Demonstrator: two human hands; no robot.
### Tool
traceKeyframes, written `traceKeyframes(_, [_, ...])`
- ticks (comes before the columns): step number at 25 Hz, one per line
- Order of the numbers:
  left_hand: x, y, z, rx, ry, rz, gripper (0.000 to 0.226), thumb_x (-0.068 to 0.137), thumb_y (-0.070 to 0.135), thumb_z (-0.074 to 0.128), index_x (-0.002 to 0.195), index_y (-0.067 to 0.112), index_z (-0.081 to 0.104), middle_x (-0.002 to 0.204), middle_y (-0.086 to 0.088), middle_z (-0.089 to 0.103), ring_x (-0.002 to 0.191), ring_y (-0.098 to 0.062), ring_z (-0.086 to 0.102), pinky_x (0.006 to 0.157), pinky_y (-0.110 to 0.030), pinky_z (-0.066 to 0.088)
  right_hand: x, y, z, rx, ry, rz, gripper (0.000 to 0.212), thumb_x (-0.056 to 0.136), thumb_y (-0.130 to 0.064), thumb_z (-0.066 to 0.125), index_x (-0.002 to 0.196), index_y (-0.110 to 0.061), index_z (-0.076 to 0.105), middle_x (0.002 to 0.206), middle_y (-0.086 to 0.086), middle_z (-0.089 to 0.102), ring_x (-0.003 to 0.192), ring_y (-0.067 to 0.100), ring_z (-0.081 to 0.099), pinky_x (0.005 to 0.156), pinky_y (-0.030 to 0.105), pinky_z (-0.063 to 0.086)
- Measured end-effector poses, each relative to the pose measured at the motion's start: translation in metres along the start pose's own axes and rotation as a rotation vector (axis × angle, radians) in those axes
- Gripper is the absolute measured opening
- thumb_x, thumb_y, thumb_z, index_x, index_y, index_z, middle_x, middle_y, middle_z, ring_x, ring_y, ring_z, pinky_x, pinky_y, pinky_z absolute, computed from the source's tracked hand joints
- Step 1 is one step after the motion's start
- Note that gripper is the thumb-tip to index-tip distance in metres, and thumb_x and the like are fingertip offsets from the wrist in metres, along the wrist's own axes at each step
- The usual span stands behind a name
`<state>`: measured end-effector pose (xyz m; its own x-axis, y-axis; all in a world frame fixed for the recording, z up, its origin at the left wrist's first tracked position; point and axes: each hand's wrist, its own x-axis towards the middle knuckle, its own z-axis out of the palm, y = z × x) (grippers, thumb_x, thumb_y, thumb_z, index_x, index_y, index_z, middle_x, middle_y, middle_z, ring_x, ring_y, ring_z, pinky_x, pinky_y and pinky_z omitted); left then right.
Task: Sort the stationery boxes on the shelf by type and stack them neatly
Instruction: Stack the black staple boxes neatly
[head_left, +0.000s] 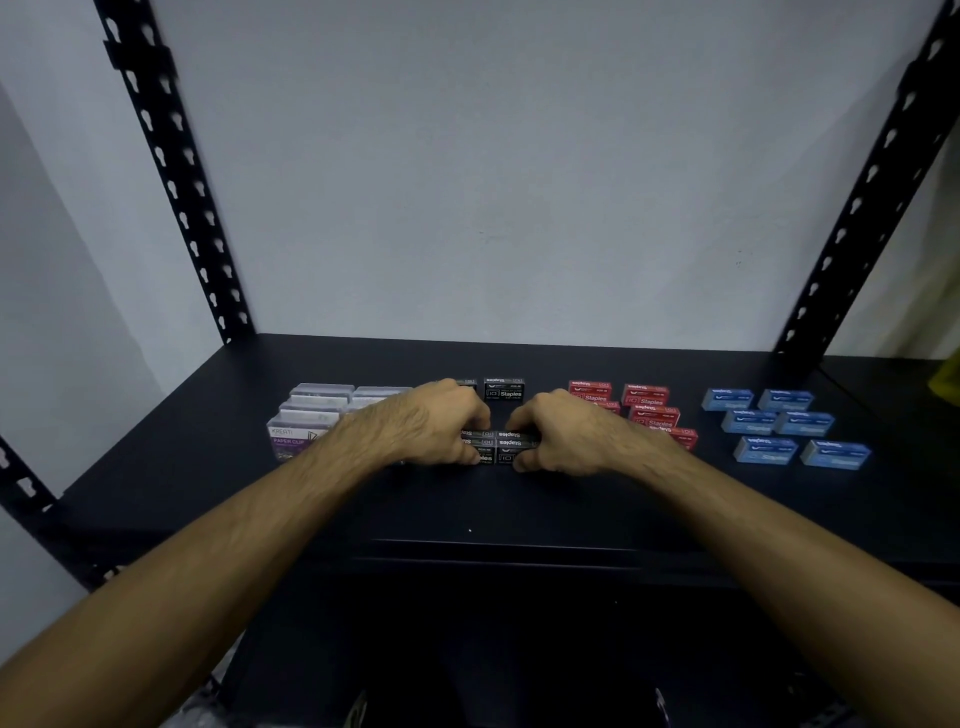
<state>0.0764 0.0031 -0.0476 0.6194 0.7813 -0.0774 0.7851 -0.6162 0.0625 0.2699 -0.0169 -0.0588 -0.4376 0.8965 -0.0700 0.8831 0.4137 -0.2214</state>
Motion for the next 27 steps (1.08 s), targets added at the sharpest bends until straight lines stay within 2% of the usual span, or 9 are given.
traceKeyframes(3, [-0.001, -0.001, -0.001, 0.043, 0.016, 0.018, 0.044, 0.081, 0.052, 0.069, 0.115, 0.025, 0.065, 0.095, 0.007, 0.066, 0.093, -0.016, 0.063, 0.073, -0.029, 0.046, -0.001, 0.001, -0.001, 0.018, 0.004, 0.012, 0.033, 0.081, -0.042, 0.074, 0.108, -0.024, 0.069, 0.088, -0.006, 0.071, 0.068, 0.006, 0.063, 0.063, 0.026, 0.051])
traceKeyframes(7, [0.001, -0.022, -0.022, -0.052, 0.165, -0.001, 0.072, 0.069, 0.081, 0.052, 0.117, 0.028, 0.066, 0.103, 0.009, 0.070, 0.086, -0.008, 0.063, 0.073, -0.028, 0.050, -0.002, 0.009, -0.012, 0.150, 0.067, 0.068, 0.051, 0.077, -0.060, 0.067, 0.118, -0.029, 0.066, 0.102, -0.016, 0.067, 0.087, 0.008, 0.064, 0.075, 0.029, 0.052])
traceKeyframes(9, [0.013, -0.041, -0.032, -0.080, 0.226, -0.047, 0.064, 0.076, 0.073, 0.057, 0.118, 0.026, 0.066, 0.110, 0.007, 0.070, 0.086, -0.008, 0.059, 0.075, -0.026, 0.046, 0.003, 0.017, -0.019, 0.223, 0.142, 0.091, 0.042, 0.081, -0.058, 0.064, 0.114, -0.033, 0.066, 0.099, -0.016, 0.067, 0.089, 0.008, 0.064, 0.077, 0.031, 0.052])
traceKeyframes(11, [0.029, -0.057, -0.036, -0.060, 0.225, -0.084, 0.051, 0.082, 0.059, 0.064, 0.119, 0.023, 0.066, 0.110, 0.002, 0.070, 0.085, -0.008, 0.056, 0.074, -0.025, 0.041, 0.015, 0.024, -0.021, 0.204, 0.210, 0.092, 0.041, 0.088, -0.044, 0.064, 0.125, -0.026, 0.063, 0.113, -0.006, 0.066, 0.101, 0.011, 0.062, 0.082, 0.026, 0.046])
traceKeyframes(13, [0.044, -0.063, -0.031, -0.058, 0.148, -0.098, 0.047, 0.083, 0.050, 0.069, 0.121, 0.023, 0.065, 0.110, 0.002, 0.069, 0.086, -0.009, 0.055, 0.076, -0.026, 0.042, 0.030, 0.025, -0.019, 0.112, 0.241, 0.097, 0.045, 0.092, -0.034, 0.063, 0.134, -0.021, 0.056, 0.128, 0.002, 0.058, 0.113, 0.018, 0.058, 0.091, 0.028, 0.044])
traceKeyframes(17, [0.067, -0.067, -0.012, -0.071, 0.019, -0.098, 0.040, 0.083, 0.043, 0.073, 0.118, 0.025, 0.066, 0.107, 0.003, 0.069, 0.091, -0.014, 0.061, 0.081, -0.031, 0.049, 0.057, 0.023, -0.013, 0.025, 0.208, 0.114, 0.048, 0.094, -0.030, 0.061, 0.140, -0.022, 0.051, 0.135, 0.006, 0.051, 0.120, 0.025, 0.054, 0.098, 0.039, 0.046])
traceKeyframes(19, [0.073, -0.069, -0.007, -0.089, 0.018, -0.076, 0.030, 0.084, 0.036, 0.074, 0.110, 0.023, 0.069, 0.102, 0.004, 0.070, 0.088, -0.014, 0.063, 0.078, -0.029, 0.049, 0.066, 0.023, -0.011, 0.065, 0.196, 0.103, 0.043, 0.093, -0.025, 0.062, 0.135, -0.018, 0.057, 0.131, 0.006, 0.059, 0.119, 0.023, 0.056, 0.096, 0.034, 0.046])
traceKeyframes(22, [0.075, -0.071, -0.004, -0.098, 0.045, -0.052, 0.019, 0.085, 0.032, 0.074, 0.101, 0.023, 0.071, 0.085, 0.012, 0.065, 0.082, -0.012, 0.061, 0.071, -0.027, 0.043, 0.072, 0.025, -0.009, 0.132, 0.179, 0.105, 0.027, 0.092, -0.019, 0.064, 0.119, -0.016, 0.069, 0.112, 0.003, 0.070, 0.102, 0.020, 0.065, 0.085, 0.029, 0.050])
traceKeyframes(27, [0.076, -0.070, -0.002, -0.115, 0.074, -0.025, 0.012, 0.086, 0.028, 0.072, 0.097, 0.025, 0.072, 0.078, 0.016, 0.061, 0.081, -0.013, 0.064, 0.072, -0.029, 0.048, 0.075, 0.023, -0.007, 0.181, 0.170, 0.074, 0.017, 0.092, -0.017, 0.062, 0.106, -0.018, 0.073, 0.092, -0.003, 0.070, 0.085, 0.016, 0.064, 0.072, 0.027, 0.047])
